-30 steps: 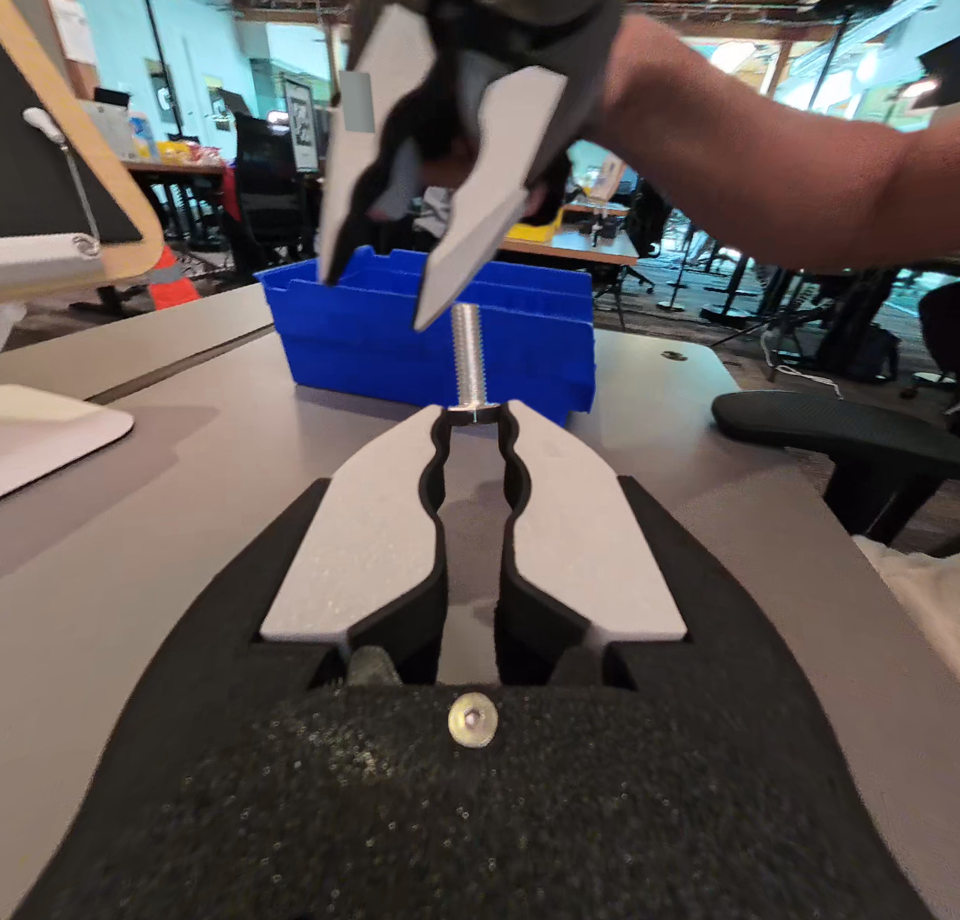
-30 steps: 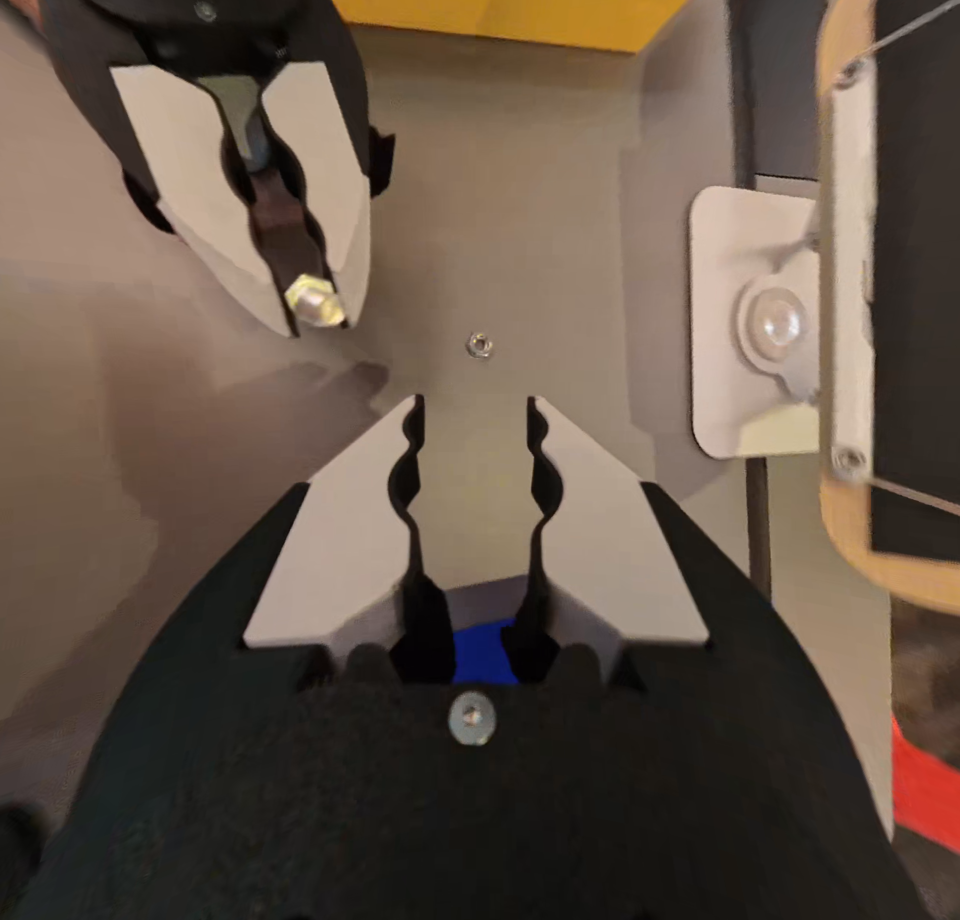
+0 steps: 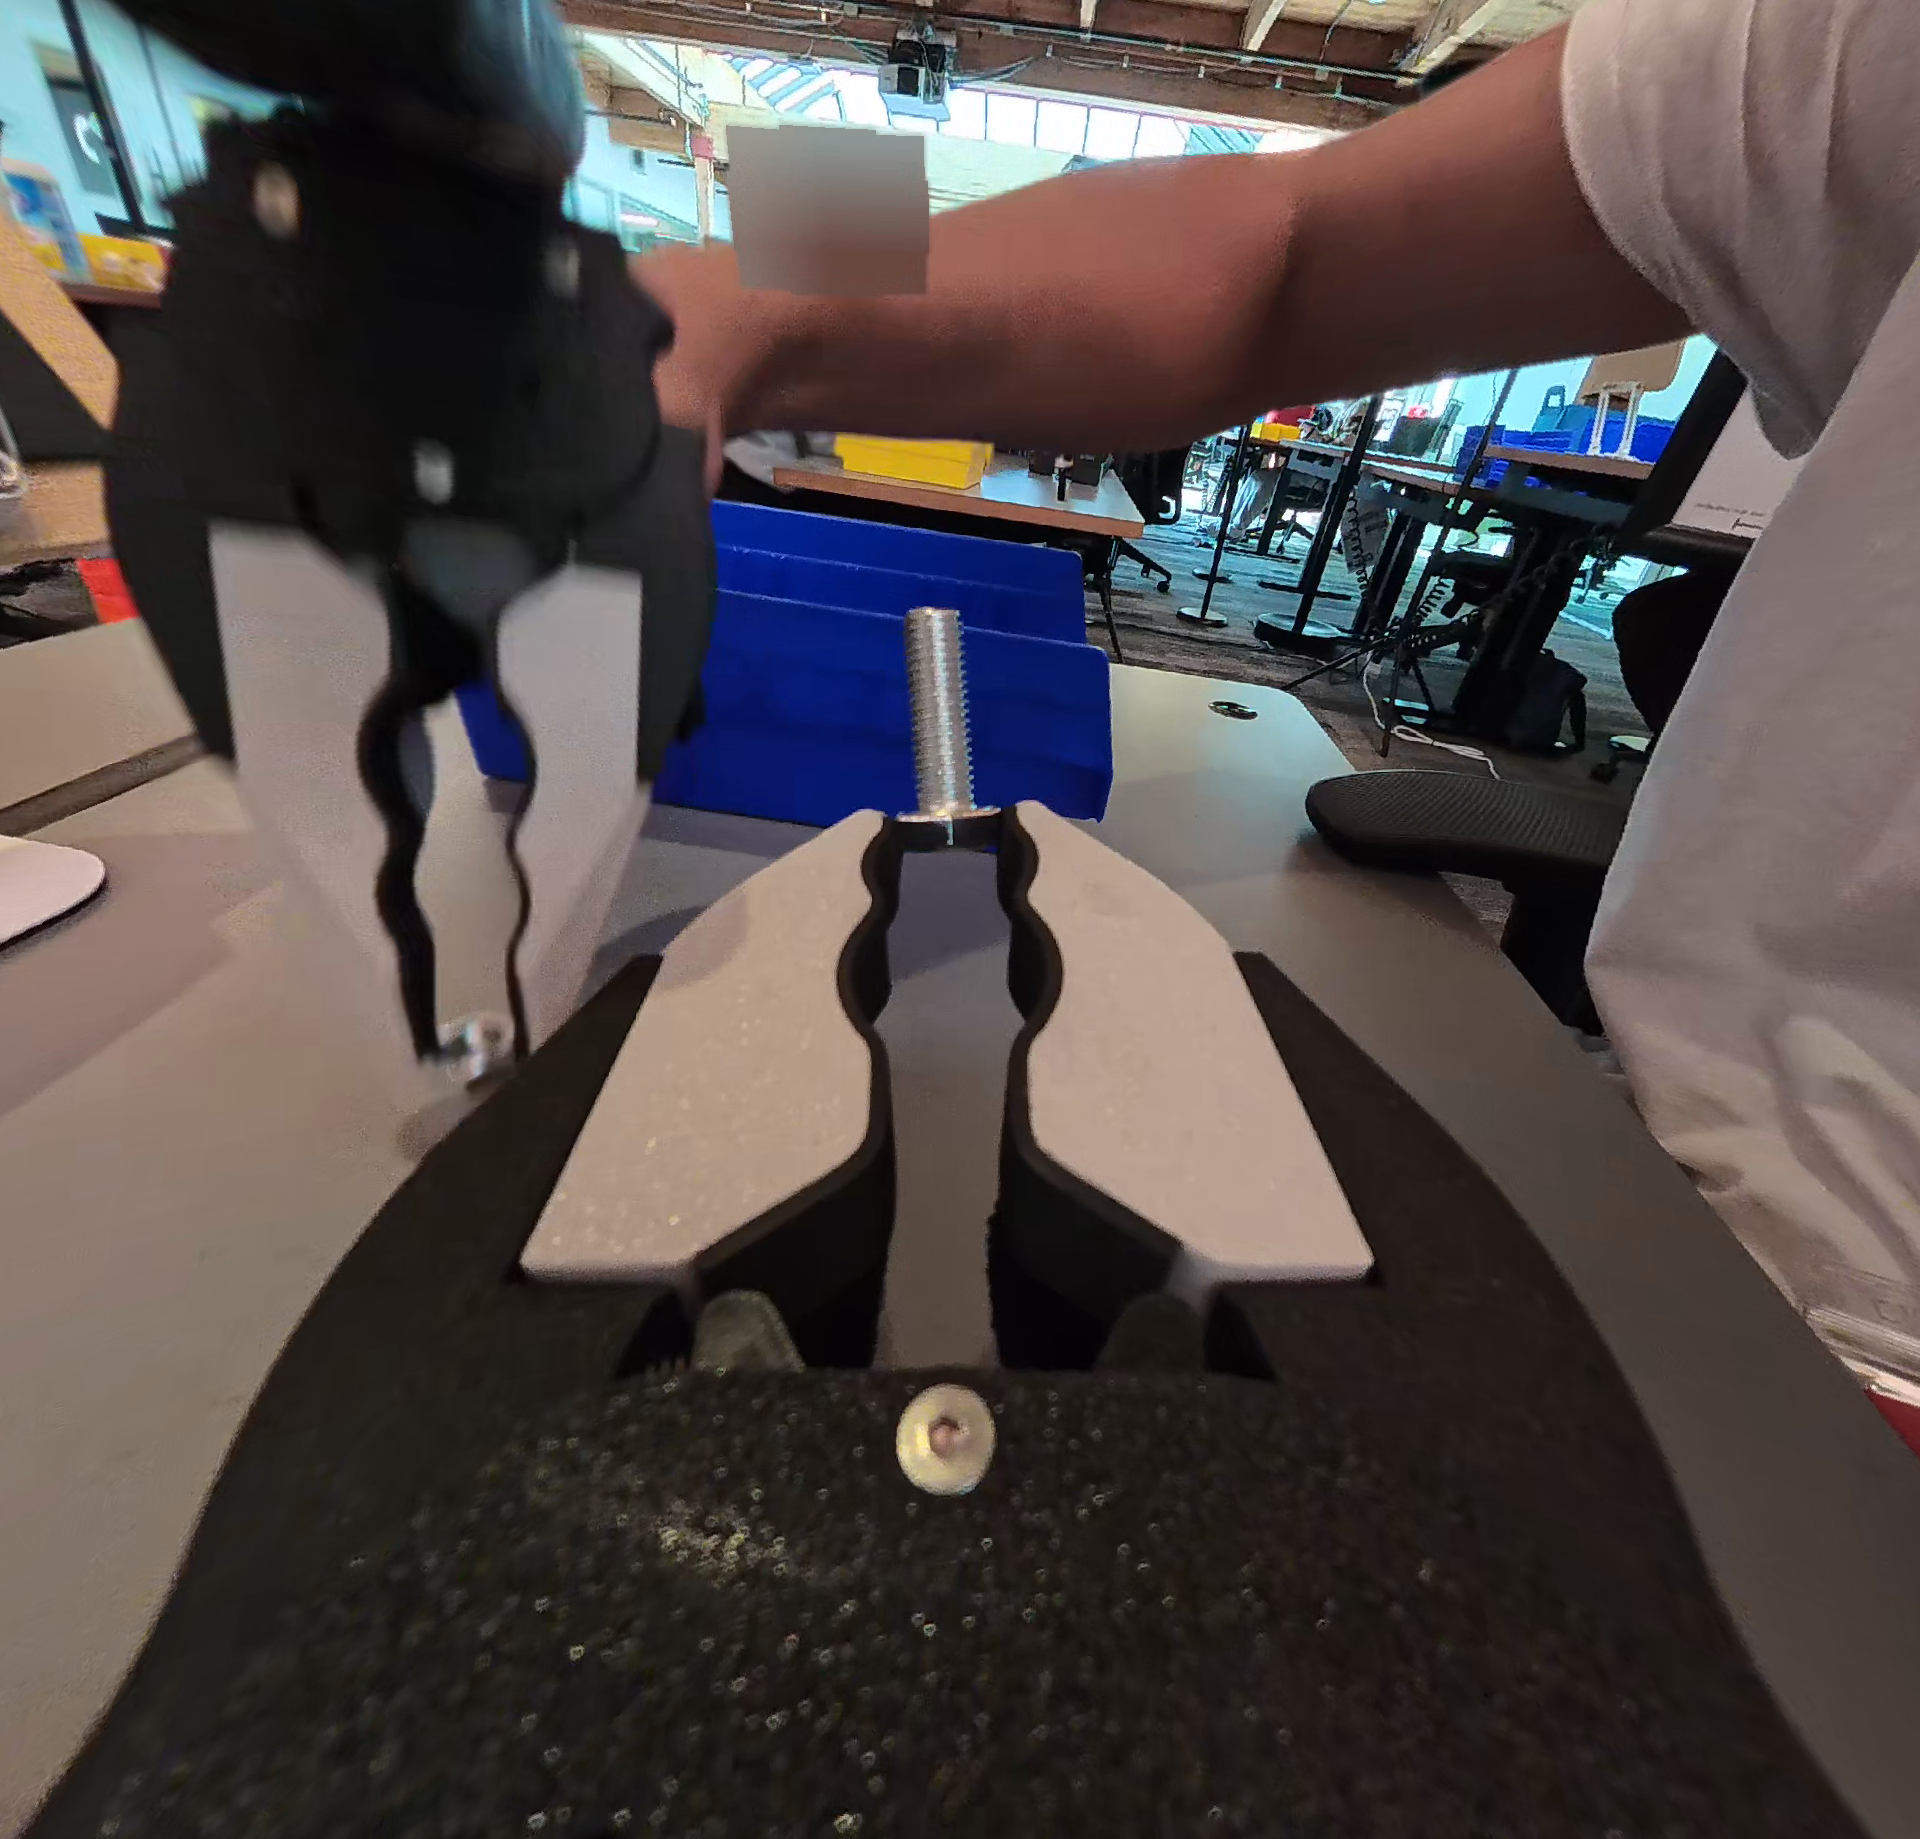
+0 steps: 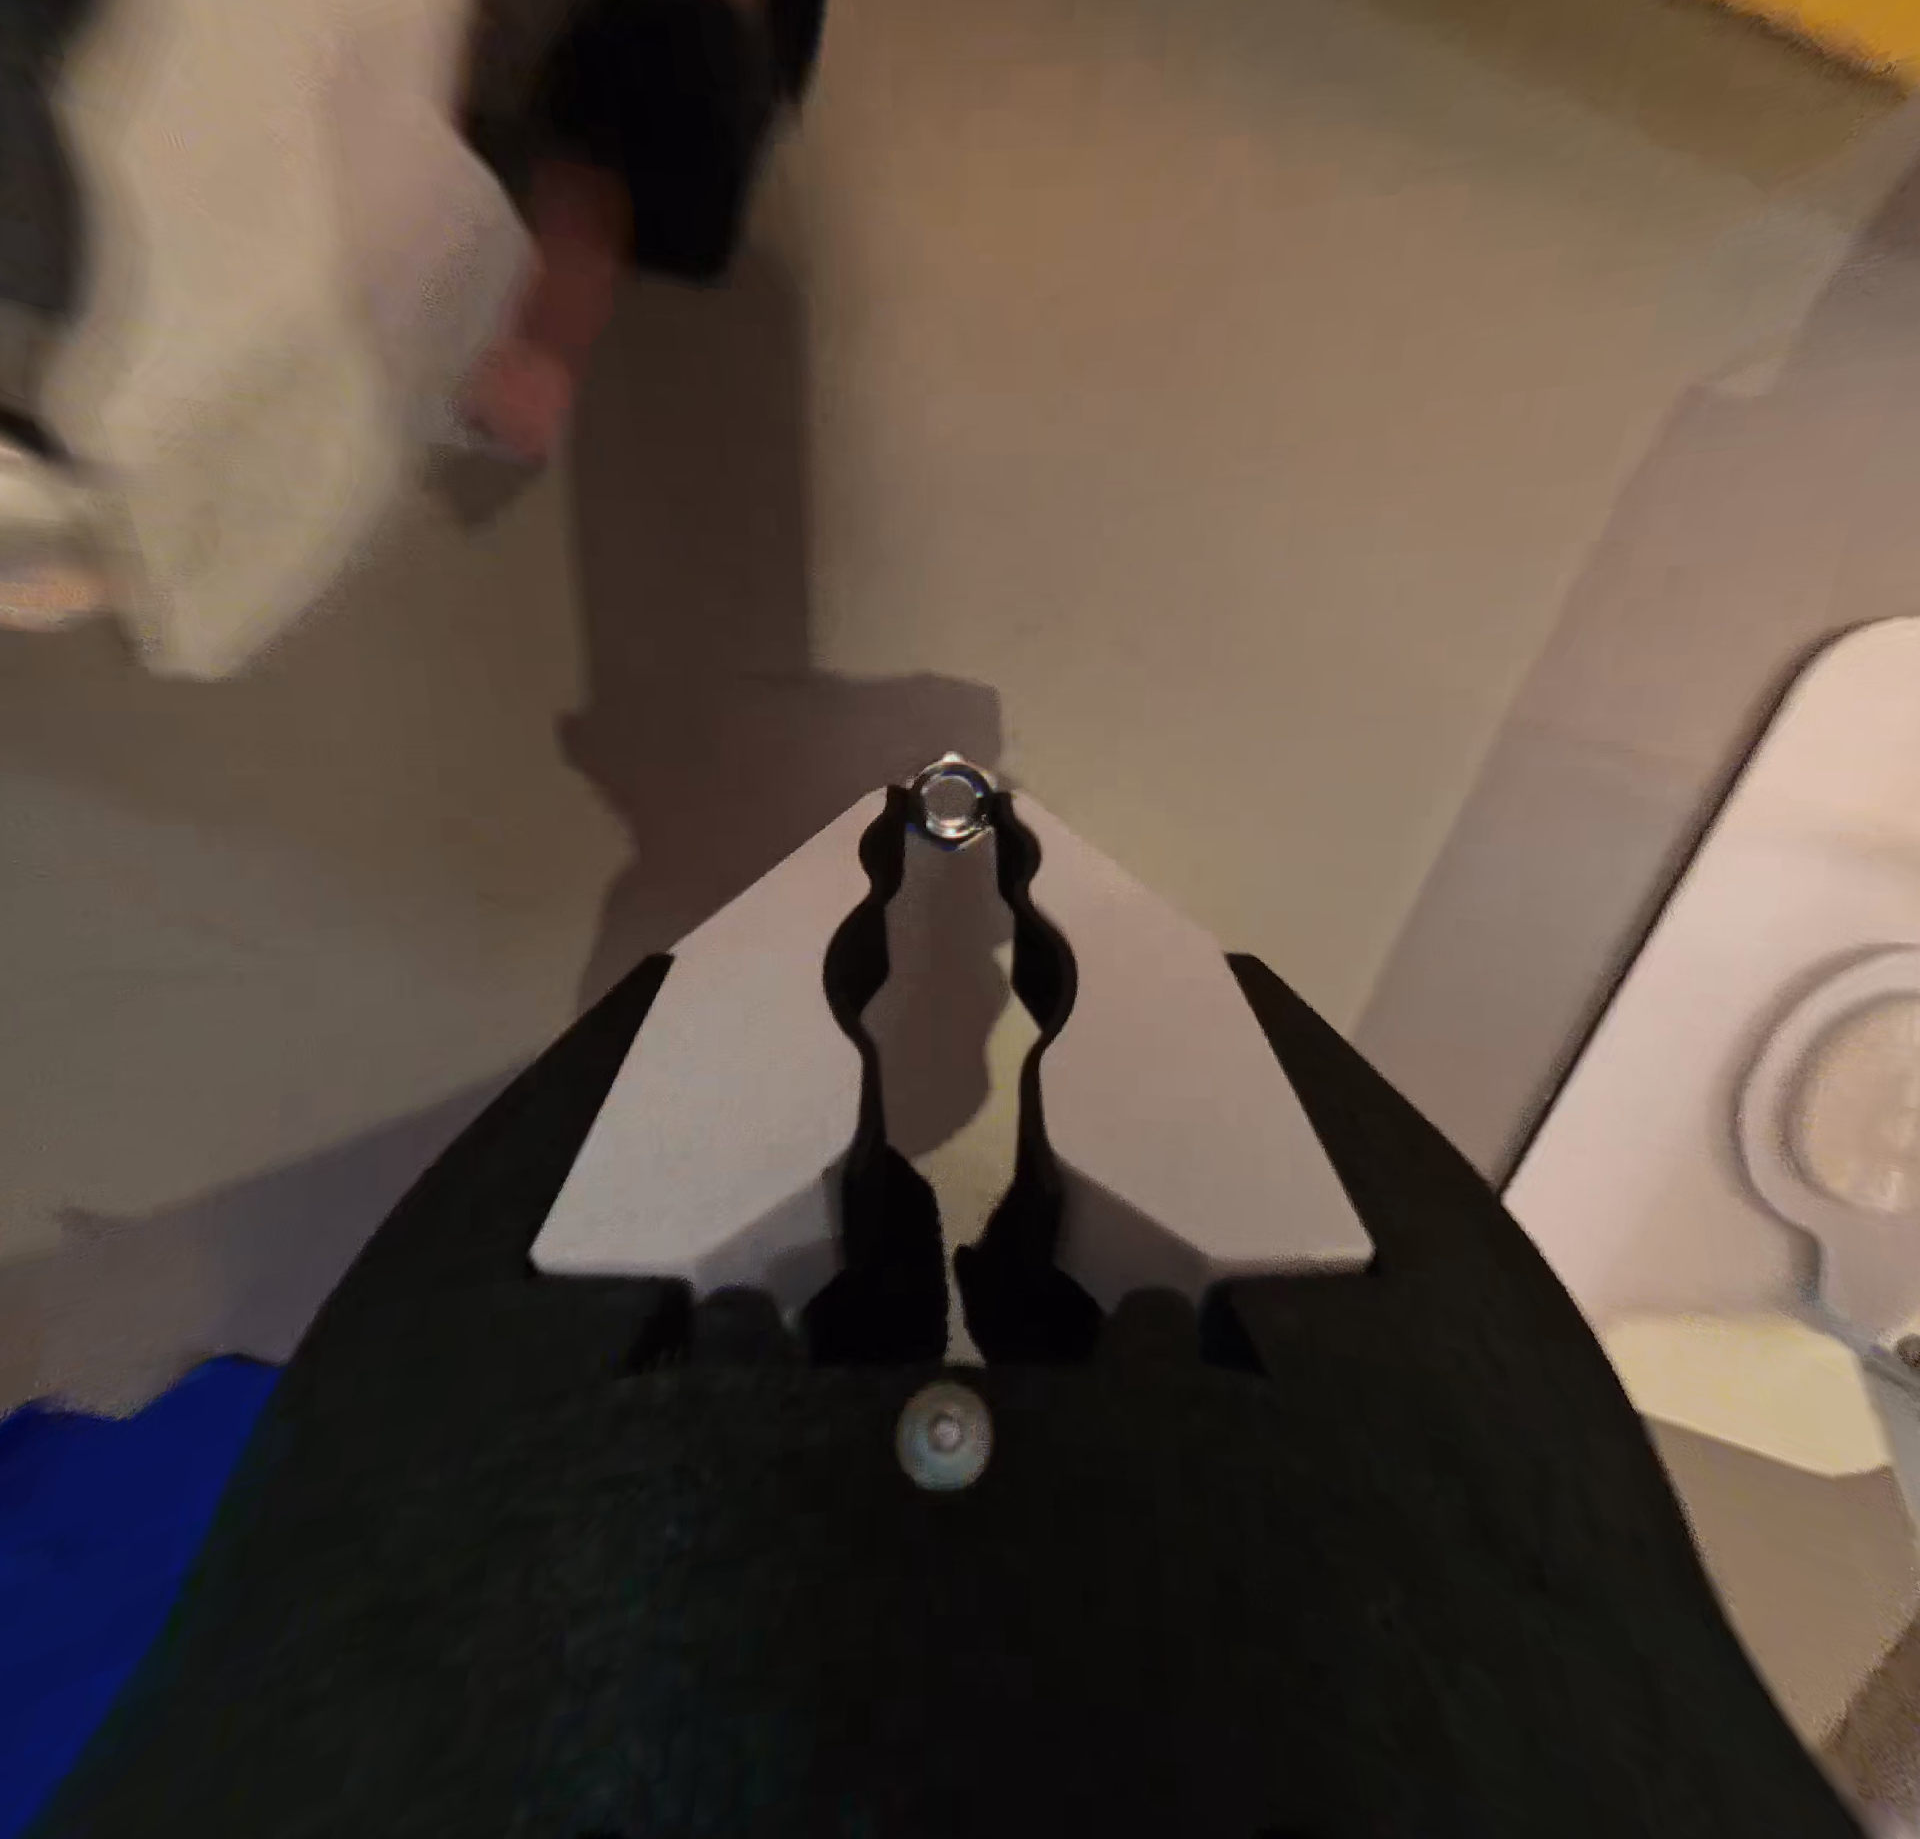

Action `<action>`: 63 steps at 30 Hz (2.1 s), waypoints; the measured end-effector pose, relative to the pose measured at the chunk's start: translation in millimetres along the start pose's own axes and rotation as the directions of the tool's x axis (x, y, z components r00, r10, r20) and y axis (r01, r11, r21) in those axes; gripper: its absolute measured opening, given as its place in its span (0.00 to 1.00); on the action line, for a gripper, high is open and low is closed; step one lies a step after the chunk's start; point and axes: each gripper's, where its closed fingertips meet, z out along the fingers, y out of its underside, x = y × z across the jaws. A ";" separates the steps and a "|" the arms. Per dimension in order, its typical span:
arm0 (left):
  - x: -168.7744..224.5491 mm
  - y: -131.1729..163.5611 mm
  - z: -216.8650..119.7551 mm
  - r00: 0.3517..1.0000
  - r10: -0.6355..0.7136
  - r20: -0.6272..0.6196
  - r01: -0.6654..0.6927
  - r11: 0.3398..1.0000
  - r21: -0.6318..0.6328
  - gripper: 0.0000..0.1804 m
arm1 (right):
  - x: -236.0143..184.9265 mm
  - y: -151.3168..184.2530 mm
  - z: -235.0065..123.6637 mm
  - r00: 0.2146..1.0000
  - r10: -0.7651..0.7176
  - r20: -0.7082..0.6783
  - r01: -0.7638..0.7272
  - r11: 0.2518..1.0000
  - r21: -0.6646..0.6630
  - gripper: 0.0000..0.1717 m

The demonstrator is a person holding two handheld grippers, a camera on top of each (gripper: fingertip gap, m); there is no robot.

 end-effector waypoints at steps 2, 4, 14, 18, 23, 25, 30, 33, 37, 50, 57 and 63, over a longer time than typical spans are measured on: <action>-0.8 -0.4 -0.3 1.000 -0.006 0.001 0.006 1.000 0.002 0.10 | -10.4 -22.9 -40.2 0.996 0.080 0.043 -0.085 0.989 0.125 0.10; -1.6 -0.8 -0.6 1.000 -0.013 0.002 0.013 1.000 0.006 0.10 | -23.9 -44.9 -80.5 0.991 0.111 0.067 -0.125 0.961 0.246 0.10; 3.7 -0.5 1.3 0.999 0.052 0.000 -0.052 0.999 0.007 0.10 | -77.9 -61.8 -101.5 0.972 0.192 0.137 -0.228 0.914 0.337 0.10; 5.4 1.7 2.3 0.997 0.074 0.001 -0.074 0.997 -0.008 0.10 | -83.8 -59.1 -91.9 0.980 0.169 0.107 -0.194 0.932 0.306 0.10; 5.6 1.2 2.0 0.996 0.092 0.000 -0.092 0.996 -0.004 0.10 | -84.0 -58.5 -91.6 0.979 0.182 0.096 -0.204 0.927 0.314 0.10; 5.4 2.3 2.4 0.994 0.113 0.014 -0.113 0.994 -0.012 0.10 | -83.8 -58.7 -90.7 0.963 0.240 0.122 -0.268 0.905 0.332 0.10; -5.0 7.7 2.4 0.979 0.173 0.106 -0.166 0.984 -0.067 0.10 | -76.8 -52.6 -85.5 0.893 0.435 0.114 -0.445 0.817 0.367 0.10; -13.5 11.6 2.2 0.964 0.206 0.170 -0.189 0.976 -0.112 0.10 | -70.7 -46.0 -81.7 0.832 0.550 0.075 -0.536 0.759 0.369 0.10; -13.6 18.7 5.4 0.949 0.259 0.177 -0.229 0.958 -0.172 0.10 | -75.3 -38.7 -77.8 0.901 0.425 -0.091 -0.377 0.868 0.325 0.10; 12.9 27.5 9.2 0.967 0.250 -0.048 -0.254 0.950 -0.182 0.10 | -102.0 -38.8 -73.0 0.949 -0.235 -0.210 0.277 0.940 0.199 0.10; 16.4 28.1 9.5 0.967 0.244 -0.077 -0.255 0.950 -0.179 0.10 | -105.6 -39.7 -73.0 0.800 -0.520 -0.300 0.560 0.827 0.060 0.10; 19.1 29.7 9.9 0.963 0.254 -0.092 -0.267 0.946 -0.184 0.10 | -109.5 -39.5 -71.8 0.689 -0.656 -0.309 0.686 0.728 -0.015 0.10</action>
